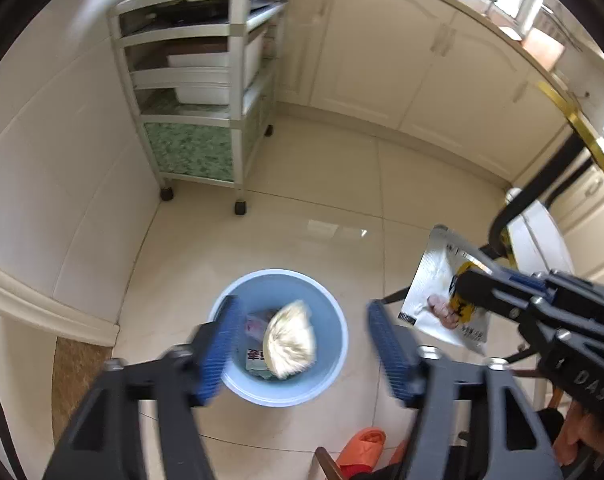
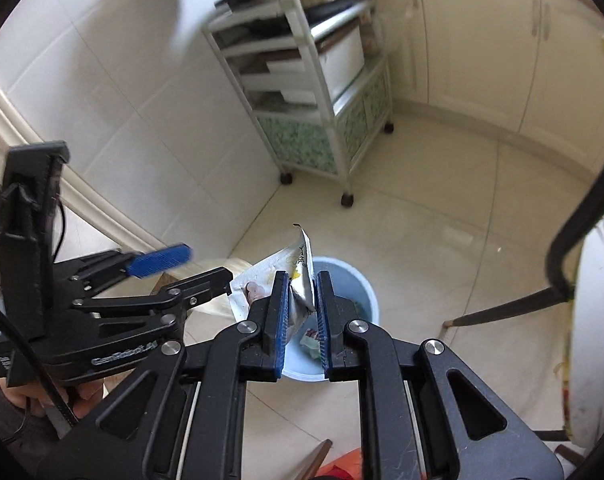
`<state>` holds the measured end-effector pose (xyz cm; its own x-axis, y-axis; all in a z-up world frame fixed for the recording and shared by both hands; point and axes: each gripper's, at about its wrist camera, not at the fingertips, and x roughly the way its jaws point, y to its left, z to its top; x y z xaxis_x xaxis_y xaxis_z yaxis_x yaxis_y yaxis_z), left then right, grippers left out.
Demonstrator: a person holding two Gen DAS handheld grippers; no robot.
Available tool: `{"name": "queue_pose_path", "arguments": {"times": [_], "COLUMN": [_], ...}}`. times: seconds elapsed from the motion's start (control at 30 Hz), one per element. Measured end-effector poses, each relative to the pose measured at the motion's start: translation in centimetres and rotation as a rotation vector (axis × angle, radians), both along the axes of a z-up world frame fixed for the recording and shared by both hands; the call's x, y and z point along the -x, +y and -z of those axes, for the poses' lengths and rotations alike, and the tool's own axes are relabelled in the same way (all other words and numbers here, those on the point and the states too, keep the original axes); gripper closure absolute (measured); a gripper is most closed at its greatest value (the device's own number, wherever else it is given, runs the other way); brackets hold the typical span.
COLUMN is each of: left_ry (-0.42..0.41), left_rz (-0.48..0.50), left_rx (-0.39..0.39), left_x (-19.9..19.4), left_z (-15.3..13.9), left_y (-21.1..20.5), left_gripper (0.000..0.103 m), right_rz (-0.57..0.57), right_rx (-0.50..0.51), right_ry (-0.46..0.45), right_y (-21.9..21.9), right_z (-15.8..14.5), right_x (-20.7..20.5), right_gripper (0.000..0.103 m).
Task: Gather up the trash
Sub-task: 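Carry bun and silver wrapper over the blue bin and open both grippers, then move both open grippers back over the table trash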
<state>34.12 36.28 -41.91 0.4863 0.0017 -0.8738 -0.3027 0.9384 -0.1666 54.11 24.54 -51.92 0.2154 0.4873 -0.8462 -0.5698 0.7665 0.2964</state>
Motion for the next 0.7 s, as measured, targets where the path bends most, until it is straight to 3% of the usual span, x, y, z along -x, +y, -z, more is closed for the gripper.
{"name": "queue_pose_path", "arguments": {"times": [0.17,0.37,0.4,0.5,0.6,0.7], "left_ry": [0.000,-0.044,-0.051,-0.079,-0.115,-0.170], "left_rz": [-0.072,-0.137,-0.137,-0.138,-0.129,-0.102], "left_rx": [-0.033,-0.053,-0.058,-0.062,-0.079,-0.097], "left_x": [0.2,1.8,2.3,2.9,4.2,5.4], "left_z": [-1.0,-3.6,-4.1,-5.2,-7.0,-9.5], "left_y": [1.5,1.8,1.4,0.7,-0.9,-3.0], "left_gripper": [0.035,0.034,0.033,0.033,0.033,0.029], "right_rz": [-0.018,-0.024,-0.015,0.019,0.045,0.078], "right_rx": [0.006,-0.031,-0.033,-0.034,-0.042,-0.049], "right_ry": [0.037,0.051,0.044,0.008,-0.049,-0.115], "right_y": [1.6,2.3,2.4,1.5,-0.1,-1.9], "right_z": [1.7,1.3,1.1,-0.4,-3.2,-6.6], "right_x": [-0.2,0.3,0.3,0.5,1.0,1.6], "right_gripper": [0.090,0.086,0.081,0.048,0.045,0.035]}}
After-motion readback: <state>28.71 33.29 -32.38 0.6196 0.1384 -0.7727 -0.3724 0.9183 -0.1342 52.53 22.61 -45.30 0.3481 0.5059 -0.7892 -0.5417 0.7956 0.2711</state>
